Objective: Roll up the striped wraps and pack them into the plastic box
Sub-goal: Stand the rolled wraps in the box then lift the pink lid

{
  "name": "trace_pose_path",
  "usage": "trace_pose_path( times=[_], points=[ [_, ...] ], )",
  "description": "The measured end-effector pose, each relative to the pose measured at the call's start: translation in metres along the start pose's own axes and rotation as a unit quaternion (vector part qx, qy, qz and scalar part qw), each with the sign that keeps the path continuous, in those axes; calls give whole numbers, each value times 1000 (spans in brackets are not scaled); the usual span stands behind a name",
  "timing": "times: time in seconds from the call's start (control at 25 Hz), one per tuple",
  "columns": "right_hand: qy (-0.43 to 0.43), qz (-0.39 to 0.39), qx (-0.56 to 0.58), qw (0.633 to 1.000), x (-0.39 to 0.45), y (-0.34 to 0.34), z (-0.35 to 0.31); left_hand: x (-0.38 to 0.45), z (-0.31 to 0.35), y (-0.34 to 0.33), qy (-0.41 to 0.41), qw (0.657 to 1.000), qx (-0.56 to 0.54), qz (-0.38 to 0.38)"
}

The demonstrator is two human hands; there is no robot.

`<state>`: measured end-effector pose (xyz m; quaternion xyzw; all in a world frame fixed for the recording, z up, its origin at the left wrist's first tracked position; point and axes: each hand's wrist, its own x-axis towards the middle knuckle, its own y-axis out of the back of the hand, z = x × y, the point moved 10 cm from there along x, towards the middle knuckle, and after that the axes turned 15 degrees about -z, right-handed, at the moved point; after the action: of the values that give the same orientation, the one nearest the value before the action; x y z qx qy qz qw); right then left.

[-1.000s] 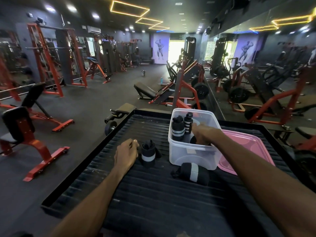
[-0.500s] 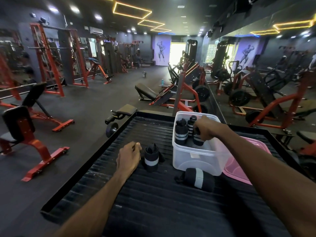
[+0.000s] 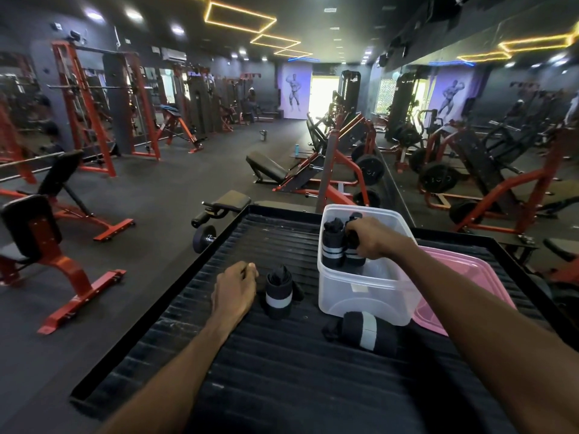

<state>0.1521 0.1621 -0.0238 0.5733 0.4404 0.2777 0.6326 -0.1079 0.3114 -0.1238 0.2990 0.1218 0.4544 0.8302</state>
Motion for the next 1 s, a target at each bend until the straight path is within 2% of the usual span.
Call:
trace_pose_path(
  times=[0.2, 0.32, 0.44, 0.56, 0.64, 0.72, 0.8, 0.84, 0.92, 1.0],
  points=[
    [0, 5, 33, 999, -3, 2, 1, -2, 1, 1, 8, 1000, 13, 6],
    [-10, 23, 17, 1000, -17, 14, 2, -1, 1, 1, 3, 1000, 12, 3],
    [-18, 85, -13, 996, -43, 34, -9, -1, 2, 1, -10, 1000, 1, -3],
    [31, 179, -4, 983, -77, 58, -40, -6, 13, 1, -53, 998, -30, -8],
    [100, 143, 33, 984, -94, 54, -71, -9, 20, -1, -90, 994, -60, -21],
    [153, 37, 38, 987, -111, 33, -100, -11, 24, -2, -126, 988, -79, -36],
    [145, -87, -1, 986, -130, 1, -118, -12, 26, -2, -149, 984, -91, -41],
    [125, -114, -48, 984, -138, -12, -119, -13, 27, -2, -157, 982, -94, -41],
    [76, -108, -172, 976, -147, -29, -118, -16, 30, -1, -169, 980, -96, -44],
    [39, -108, -231, 966, -147, -45, -112, -19, 34, -1, -187, 976, -97, -53]
  ],
)
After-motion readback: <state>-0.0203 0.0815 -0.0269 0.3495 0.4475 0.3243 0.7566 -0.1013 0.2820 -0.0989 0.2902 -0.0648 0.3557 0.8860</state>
